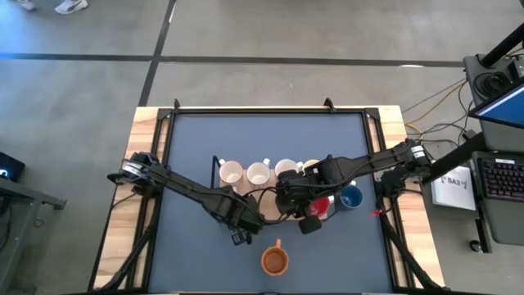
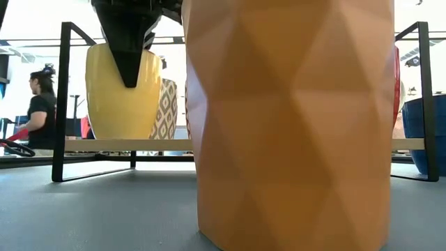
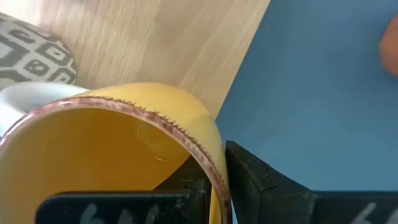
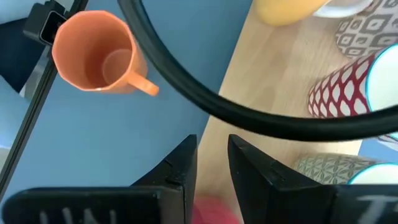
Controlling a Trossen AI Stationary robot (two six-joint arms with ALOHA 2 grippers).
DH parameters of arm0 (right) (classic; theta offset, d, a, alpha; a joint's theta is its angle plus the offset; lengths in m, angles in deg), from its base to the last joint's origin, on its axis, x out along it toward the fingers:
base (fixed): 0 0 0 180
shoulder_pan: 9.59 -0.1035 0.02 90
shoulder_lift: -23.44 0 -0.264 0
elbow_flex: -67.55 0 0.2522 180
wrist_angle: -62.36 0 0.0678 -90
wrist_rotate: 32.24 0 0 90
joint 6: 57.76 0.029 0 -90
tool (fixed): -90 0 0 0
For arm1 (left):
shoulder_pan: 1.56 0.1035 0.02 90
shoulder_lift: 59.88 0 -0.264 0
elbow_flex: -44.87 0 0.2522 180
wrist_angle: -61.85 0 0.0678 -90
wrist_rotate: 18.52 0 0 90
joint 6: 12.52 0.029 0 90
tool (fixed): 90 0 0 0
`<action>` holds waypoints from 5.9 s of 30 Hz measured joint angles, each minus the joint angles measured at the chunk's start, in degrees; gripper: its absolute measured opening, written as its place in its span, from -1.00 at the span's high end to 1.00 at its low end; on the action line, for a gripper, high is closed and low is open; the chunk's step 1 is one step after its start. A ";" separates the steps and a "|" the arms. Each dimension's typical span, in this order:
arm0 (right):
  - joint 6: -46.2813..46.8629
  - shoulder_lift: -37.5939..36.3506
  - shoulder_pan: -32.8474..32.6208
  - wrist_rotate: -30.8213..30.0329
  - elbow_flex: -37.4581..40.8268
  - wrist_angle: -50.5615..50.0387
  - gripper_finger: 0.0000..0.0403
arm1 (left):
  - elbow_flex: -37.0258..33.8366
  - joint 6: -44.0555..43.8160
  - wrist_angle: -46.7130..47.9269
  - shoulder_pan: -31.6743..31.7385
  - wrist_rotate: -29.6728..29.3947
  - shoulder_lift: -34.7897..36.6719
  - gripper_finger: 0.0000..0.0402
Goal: Place coffee mugs
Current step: Put the yellow mug on the shelf, then put the blue mug on the shelf
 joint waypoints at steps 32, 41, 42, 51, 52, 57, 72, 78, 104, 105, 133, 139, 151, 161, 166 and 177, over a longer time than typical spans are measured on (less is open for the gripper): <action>0.02 0.00 0.00 0.00 -0.04 6.29 0.57 | 1.03 -2.78 2.10 -2.50 -20.41 12.89 0.52; -0.02 0.00 0.00 0.00 -0.04 8.99 0.64 | 1.03 -4.35 3.80 -7.97 -34.73 19.61 0.52; -0.02 0.00 0.00 0.00 -0.04 9.11 0.64 | 1.03 -4.77 3.77 -8.57 -35.97 20.10 0.52; 0.16 0.00 0.00 0.00 -0.04 10.68 0.59 | 0.96 -8.74 7.12 -14.54 -41.91 21.57 0.53; 1.07 0.00 0.00 0.01 -0.04 10.89 0.59 | 0.93 -9.78 7.99 -15.12 -42.41 21.57 0.53; 7.85 0.00 0.00 0.00 -0.04 13.00 0.59 | 0.72 -14.59 12.17 -18.16 -43.28 21.57 0.53; 35.06 -0.05 -2.78 -0.72 -0.02 -5.10 0.64 | -3.16 -21.34 19.05 -23.41 -46.91 22.53 0.53; 48.62 -0.78 -7.57 -1.65 0.00 -20.23 0.65 | -6.61 -21.68 19.05 -23.43 -46.92 24.18 0.53; 64.16 -23.93 -28.02 -11.71 27.24 -22.05 0.29 | -7.50 -31.97 18.53 -23.41 -47.40 27.32 0.53; 63.37 -25.78 -27.96 -12.00 29.47 -19.73 0.30 | -7.50 -32.26 18.38 -23.41 -47.40 27.32 0.53; 39.87 -31.09 -17.63 -7.99 52.56 -6.36 0.38 | -7.50 -33.84 18.08 -23.21 -47.43 27.30 0.53; 39.47 -31.17 -17.59 -5.13 52.57 -5.60 0.83 | -7.48 -33.82 18.15 -23.21 -47.43 27.30 0.53; 60.16 -31.17 -17.76 8.30 49.27 -3.26 0.95 | -7.48 -33.79 18.26 -23.21 -47.47 27.30 0.53; 76.00 -30.47 -19.61 8.18 42.67 9.47 0.95 | -7.45 -32.23 18.24 -23.21 -47.47 27.32 0.53; 80.01 -25.92 -21.86 8.29 40.12 9.80 0.95 | -7.45 -31.34 18.22 -23.23 -47.47 27.32 0.53; 81.26 -8.97 -21.68 9.69 27.96 8.63 0.94 | -7.45 -28.49 18.20 -23.23 -47.45 27.32 0.53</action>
